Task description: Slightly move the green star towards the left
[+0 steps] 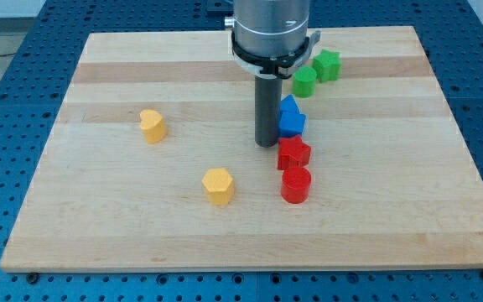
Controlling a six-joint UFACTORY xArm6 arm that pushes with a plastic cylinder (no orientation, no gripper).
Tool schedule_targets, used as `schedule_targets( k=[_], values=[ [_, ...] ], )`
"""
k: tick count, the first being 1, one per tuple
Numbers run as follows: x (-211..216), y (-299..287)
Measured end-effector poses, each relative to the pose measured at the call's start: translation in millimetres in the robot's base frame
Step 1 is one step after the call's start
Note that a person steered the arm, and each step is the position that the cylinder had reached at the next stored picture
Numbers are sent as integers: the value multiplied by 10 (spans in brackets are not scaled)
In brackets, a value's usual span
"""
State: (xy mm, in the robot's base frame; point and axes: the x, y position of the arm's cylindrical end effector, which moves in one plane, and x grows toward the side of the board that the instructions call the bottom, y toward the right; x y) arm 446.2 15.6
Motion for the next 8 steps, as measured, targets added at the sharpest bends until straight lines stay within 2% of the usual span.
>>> schedule_targets(
  k=[1, 3, 5, 6, 7, 8],
  values=[
    [-98, -153],
    [-838, -227],
    [-1790, 137],
    [-2121, 811],
    [-2089, 1553],
    [-1681, 1806]
  ],
)
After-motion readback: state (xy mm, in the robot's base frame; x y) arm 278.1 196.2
